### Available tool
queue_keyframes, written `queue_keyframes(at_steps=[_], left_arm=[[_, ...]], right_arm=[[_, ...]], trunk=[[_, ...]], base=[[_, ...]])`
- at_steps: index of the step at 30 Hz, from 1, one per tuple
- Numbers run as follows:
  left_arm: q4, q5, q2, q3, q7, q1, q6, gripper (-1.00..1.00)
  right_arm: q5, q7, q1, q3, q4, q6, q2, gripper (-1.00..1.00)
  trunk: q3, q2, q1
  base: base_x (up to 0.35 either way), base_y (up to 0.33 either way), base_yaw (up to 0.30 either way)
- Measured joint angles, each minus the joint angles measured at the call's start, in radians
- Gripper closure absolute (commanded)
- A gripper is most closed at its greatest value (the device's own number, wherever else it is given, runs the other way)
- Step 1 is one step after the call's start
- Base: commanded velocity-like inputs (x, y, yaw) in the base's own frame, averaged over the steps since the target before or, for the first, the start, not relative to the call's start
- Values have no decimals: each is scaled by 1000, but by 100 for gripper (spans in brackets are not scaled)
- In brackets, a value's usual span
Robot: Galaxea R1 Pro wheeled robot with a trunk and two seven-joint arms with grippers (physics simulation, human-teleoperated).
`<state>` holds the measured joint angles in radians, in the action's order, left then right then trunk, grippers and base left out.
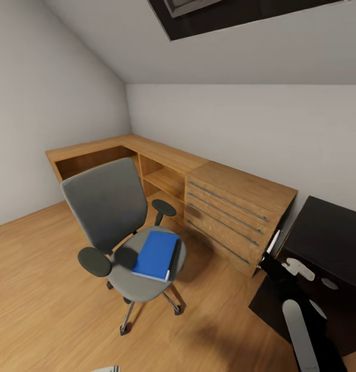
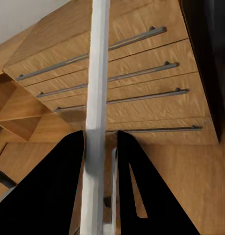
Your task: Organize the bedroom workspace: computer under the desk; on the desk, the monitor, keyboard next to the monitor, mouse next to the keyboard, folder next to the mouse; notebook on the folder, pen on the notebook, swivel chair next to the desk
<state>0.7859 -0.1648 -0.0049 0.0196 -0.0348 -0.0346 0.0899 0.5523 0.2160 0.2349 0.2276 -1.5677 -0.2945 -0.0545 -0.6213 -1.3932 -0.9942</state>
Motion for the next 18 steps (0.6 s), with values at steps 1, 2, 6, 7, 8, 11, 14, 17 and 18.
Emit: queue_keyframes(at_steps=[1,2,6,7,8,11,14,17,18], left_arm=[[0,0,0,1,0,0,0,-100],[-1,0,0,1,0,0,0,-100],[-2,0,0,3,0,0,0,-100],[-2,0,0,3,0,0,0,-100],[-2,0,0,4,0,0,0,-100],[-2,0,0,4,0,0,0,-100],[-3,0,0,4,0,0,0,-100],[-3,0,1,4,0,0,0,-100],[-3,0,1,4,0,0,0,-100]], right_arm=[[1,0,0,11,0,0,0,100],[2,0,0,15,0,0,0,100],[4,-1,0,31,0,0,0,100],[4,-1,0,32,0,0,0,100],[4,0,0,34,0,0,0,100],[4,-1,0,35,0,0,0,100],[4,-1,0,36,0,0,0,100],[4,-1,0,40,0,0,0,100],[4,-1,0,43,0,0,0,100]], trunk=[[1,0,0],[1,0,0],[3,0,0],[4,0,0],[4,0,0],[6,0,0],[8,0,0],[9,0,0],[10,0,0]], base=[[3,-5,-243],[2,-3,-244],[1,-1,-245],[0,-1,-246],[0,0,-247],[0,0,-247],[52,0,-247],[230,-42,-249],[287,-67,-252]])
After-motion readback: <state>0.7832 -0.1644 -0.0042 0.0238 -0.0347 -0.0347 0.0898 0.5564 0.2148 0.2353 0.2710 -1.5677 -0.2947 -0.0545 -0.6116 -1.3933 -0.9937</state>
